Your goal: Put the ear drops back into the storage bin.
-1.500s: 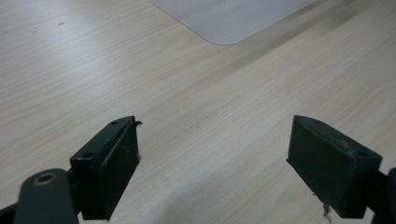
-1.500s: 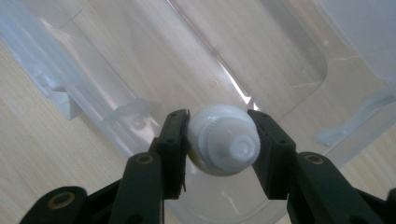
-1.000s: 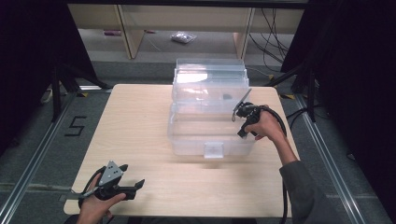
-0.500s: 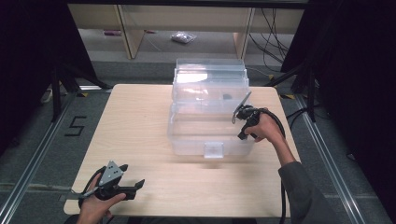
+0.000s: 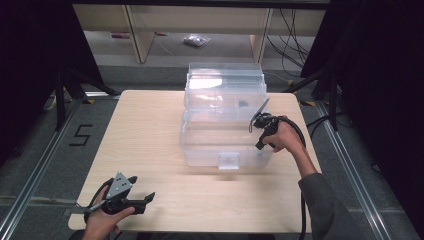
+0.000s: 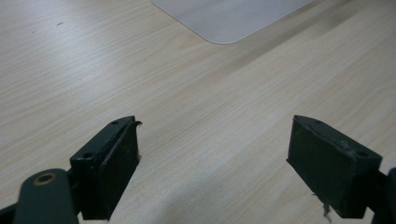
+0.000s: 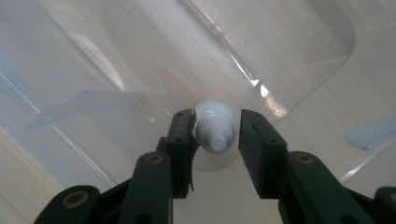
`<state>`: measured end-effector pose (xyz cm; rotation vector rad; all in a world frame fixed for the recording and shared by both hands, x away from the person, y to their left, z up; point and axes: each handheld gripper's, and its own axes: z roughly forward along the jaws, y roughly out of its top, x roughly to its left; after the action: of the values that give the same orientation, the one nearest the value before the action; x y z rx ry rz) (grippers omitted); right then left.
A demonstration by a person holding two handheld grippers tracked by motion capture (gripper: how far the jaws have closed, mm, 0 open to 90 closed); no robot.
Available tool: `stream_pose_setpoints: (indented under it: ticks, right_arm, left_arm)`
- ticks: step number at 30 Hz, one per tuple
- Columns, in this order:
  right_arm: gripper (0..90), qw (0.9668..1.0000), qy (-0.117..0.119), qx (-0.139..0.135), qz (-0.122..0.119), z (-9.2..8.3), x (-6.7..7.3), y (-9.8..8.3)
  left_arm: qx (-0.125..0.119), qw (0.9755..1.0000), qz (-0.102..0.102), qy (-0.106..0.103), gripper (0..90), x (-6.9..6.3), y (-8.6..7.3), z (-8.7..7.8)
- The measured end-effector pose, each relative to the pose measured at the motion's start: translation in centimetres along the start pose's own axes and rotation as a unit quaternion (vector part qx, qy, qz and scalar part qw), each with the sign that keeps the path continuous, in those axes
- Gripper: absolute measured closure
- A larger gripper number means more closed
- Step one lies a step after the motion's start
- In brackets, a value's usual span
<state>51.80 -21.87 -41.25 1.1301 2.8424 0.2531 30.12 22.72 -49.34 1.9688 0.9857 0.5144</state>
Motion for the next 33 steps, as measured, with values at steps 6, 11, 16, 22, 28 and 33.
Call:
stream_pose_setpoints:
  ticks: [6,11,16,22,28,33]
  right_arm:
    - [51.7,0.9997,0.001,-0.024,0.002,-0.7,-0.1,-0.2]
    - [45.5,0.9988,-0.005,-0.048,0.011,-1.7,0.1,-0.2]
    - [41.6,0.9973,-0.006,-0.069,0.027,-2.9,0.5,-0.4]
    - [36.0,0.9956,-0.010,-0.092,0.015,-3.5,0.8,-0.6]
    - [31.0,0.9934,-0.001,-0.112,0.026,-3.9,1.5,-0.9]
    - [27.2,0.9911,0.002,-0.130,0.029,-4.3,1.9,-1.1]
  left_arm:
    - [-0.002,1.0000,-0.002,0.000,15.9,0.0,0.0,0.0]
    - [-0.002,1.0000,-0.002,0.001,15.9,0.0,0.0,0.1]
    - [-0.003,1.0000,-0.002,0.001,15.9,0.0,0.0,0.1]
    - [-0.002,1.0000,-0.002,0.001,15.9,0.0,0.0,0.0]
    - [-0.002,1.0000,-0.002,0.003,15.9,0.0,0.0,0.0]
    - [-0.003,1.0000,-0.002,0.001,15.9,0.0,0.0,0.0]
